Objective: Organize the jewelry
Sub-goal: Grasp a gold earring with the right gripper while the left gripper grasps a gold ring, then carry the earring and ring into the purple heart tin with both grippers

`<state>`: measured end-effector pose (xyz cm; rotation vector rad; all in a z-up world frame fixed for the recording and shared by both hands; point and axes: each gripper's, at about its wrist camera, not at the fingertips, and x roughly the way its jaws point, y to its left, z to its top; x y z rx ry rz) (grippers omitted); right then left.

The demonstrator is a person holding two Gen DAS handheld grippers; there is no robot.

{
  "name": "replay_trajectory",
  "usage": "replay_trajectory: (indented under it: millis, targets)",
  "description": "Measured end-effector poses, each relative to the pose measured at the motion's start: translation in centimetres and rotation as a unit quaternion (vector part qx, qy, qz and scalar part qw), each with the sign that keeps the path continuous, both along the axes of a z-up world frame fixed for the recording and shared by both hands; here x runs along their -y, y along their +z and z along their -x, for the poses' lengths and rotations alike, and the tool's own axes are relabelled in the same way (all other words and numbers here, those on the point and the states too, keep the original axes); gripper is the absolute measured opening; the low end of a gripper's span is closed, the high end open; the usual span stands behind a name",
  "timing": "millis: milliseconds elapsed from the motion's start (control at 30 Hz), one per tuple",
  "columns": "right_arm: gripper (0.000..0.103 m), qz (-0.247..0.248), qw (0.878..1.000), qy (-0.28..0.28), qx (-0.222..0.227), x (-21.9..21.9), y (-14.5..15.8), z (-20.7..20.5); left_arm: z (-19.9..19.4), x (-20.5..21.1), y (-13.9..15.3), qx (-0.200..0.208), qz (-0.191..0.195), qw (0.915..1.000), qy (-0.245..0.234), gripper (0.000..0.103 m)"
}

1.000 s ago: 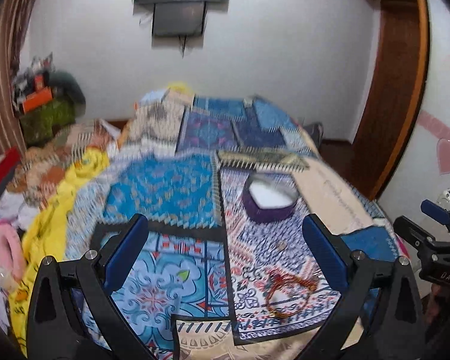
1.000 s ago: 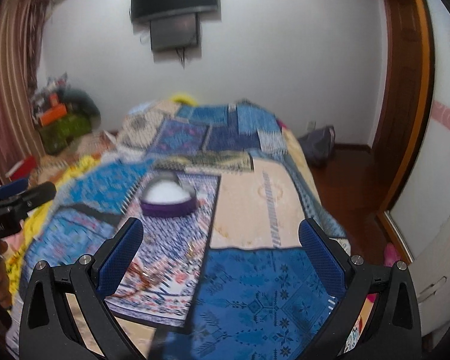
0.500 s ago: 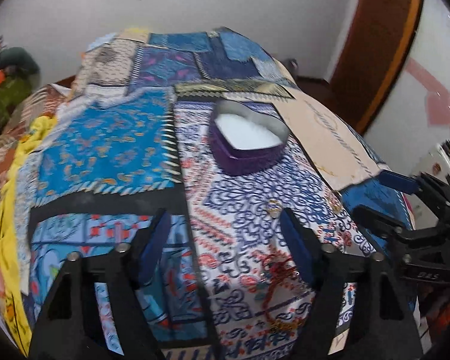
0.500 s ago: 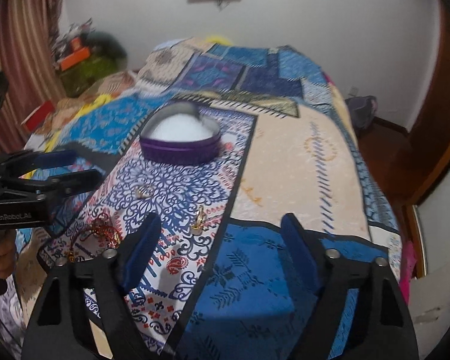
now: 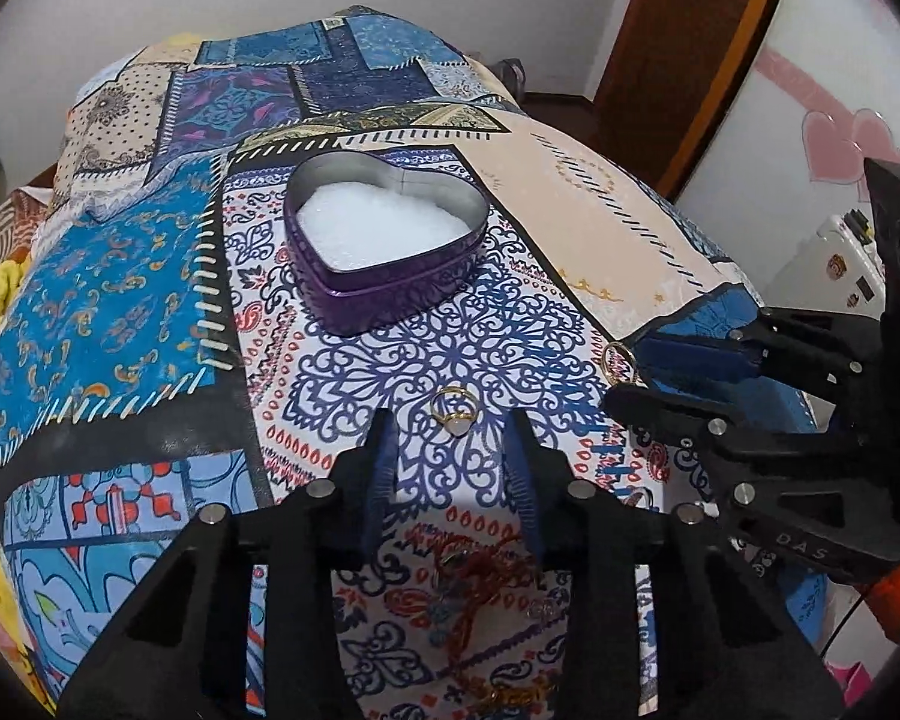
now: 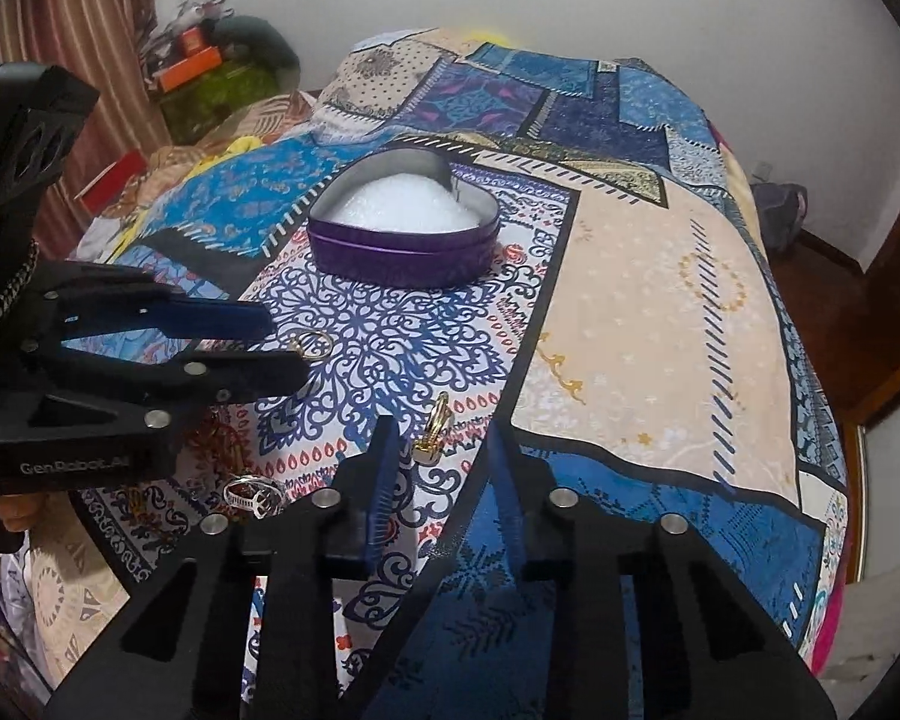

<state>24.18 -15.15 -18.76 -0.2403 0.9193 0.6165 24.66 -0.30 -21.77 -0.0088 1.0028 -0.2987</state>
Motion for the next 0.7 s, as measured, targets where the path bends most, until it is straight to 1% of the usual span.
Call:
replay_trajectory:
  millis: [33,67,200,233,300,567,700]
  targets:
    - [0.024,0.001,1.0,0.003,-0.001,-0.1,-0.1,0.0,-0.1,0.2,-0.1,0.0,0.0,1.0,-0.004,0.028]
    - [0.02,0.003,1.0,0.006,-0.001,-0.2,-0.2,0.1,-0.1,0.3,-0.2,0.0,0.001,1.0,-0.007,0.024]
    - [0.016,0.006,1.0,0.014,0.0,-0.6,-0.3,0.2,-0.4,0.6,-0.4,0.001,-0.003,0.9999,-0.009,0.018]
    - [0.013,0.006,1.0,0.017,-0.002,-0.7,-0.4,0.2,-0.3,0.7,-0.4,0.003,-0.004,1.0,-0.008,0.016]
    - [0.01,0.005,1.0,0.018,-0.004,-0.7,-0.5,0.1,-0.2,0.7,-0.3,0.005,-0.003,0.9999,-0.009,0.008]
    - [0.009,-0.013,1.0,0.012,-0.003,-0.5,0.3,0.2,0.5,0.5,0.5,0.022,-0.001,0.9998,-0.002,0.008]
    - [0.009,-0.019,1.0,0.011,0.014,-0.5,1.7,0.5,0.9,0.1,1.7,0.037,0.0,0.9993,0.005,0.008]
